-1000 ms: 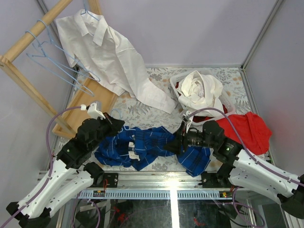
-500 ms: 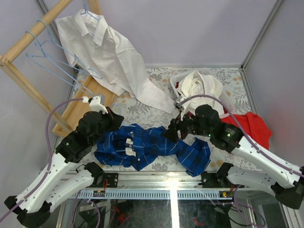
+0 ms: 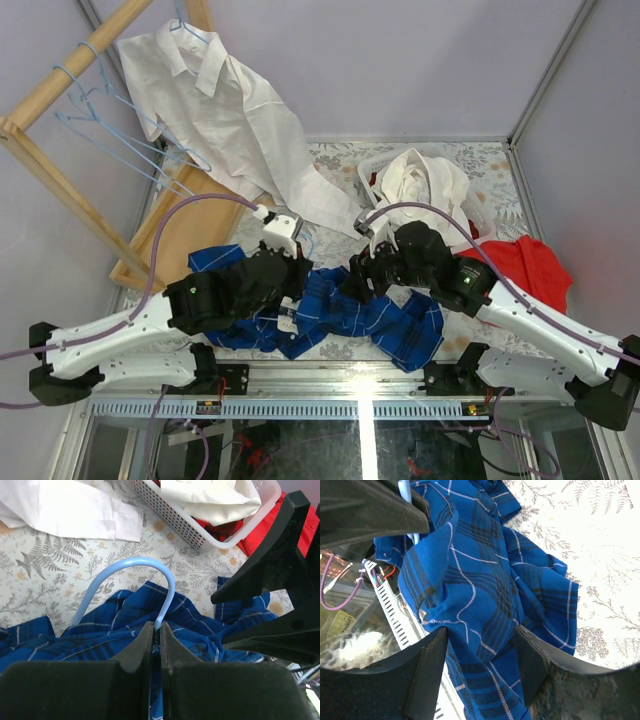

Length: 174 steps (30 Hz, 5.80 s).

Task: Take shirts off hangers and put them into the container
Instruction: Remove the shirt from the hanger.

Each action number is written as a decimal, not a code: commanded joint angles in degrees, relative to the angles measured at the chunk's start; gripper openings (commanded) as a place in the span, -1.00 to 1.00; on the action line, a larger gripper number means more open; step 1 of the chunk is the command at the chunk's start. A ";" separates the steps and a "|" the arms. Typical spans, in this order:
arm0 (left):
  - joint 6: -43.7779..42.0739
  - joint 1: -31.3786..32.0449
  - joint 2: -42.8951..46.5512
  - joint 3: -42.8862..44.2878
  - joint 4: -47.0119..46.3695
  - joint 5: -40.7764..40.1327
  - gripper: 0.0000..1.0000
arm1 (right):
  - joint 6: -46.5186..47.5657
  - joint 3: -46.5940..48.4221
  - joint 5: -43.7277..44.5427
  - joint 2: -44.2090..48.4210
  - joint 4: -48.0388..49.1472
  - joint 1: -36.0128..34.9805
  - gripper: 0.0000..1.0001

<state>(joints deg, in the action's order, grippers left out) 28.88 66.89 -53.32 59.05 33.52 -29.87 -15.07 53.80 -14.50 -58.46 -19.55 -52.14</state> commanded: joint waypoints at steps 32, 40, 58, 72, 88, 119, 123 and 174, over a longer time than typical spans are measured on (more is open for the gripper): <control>7.03 4.55 6.03 8.28 16.88 -32.15 -1.00 | -10.98 -12.86 20.21 24.02 12.60 -0.47 -1.00; 22.06 4.51 3.79 11.26 31.14 -39.50 -1.00 | -8.70 -13.25 -4.78 23.67 20.99 -0.47 -0.94; 12.10 4.51 1.28 12.81 22.78 -39.92 -1.00 | -2.57 -5.53 -1.35 17.03 3.79 -0.44 -1.00; 4.71 4.52 5.68 10.48 17.05 -37.11 -1.00 | -13.88 -5.39 36.97 18.49 -5.58 -0.49 -1.00; 5.50 4.55 10.23 6.61 13.39 -30.24 -1.00 | -8.09 -3.33 31.45 2.82 -6.18 -0.41 -0.90; 6.70 4.58 4.00 8.15 12.17 -23.54 -1.00 | -1.13 -7.74 -0.76 7.25 12.99 -0.50 -0.39; 7.61 4.42 4.34 7.62 12.70 -24.92 -0.83 | -2.73 -9.57 1.35 8.31 11.25 -0.49 -0.92; 22.59 -2.13 11.62 -12.42 13.03 -16.03 0.04 | -19.38 -9.61 -1.33 25.51 -0.94 -0.43 -1.00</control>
<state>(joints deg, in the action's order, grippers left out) 52.75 68.97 -40.62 47.64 50.09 -48.99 -35.79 41.10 -16.86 -32.93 -22.37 -52.71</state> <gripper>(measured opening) 0.533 0.026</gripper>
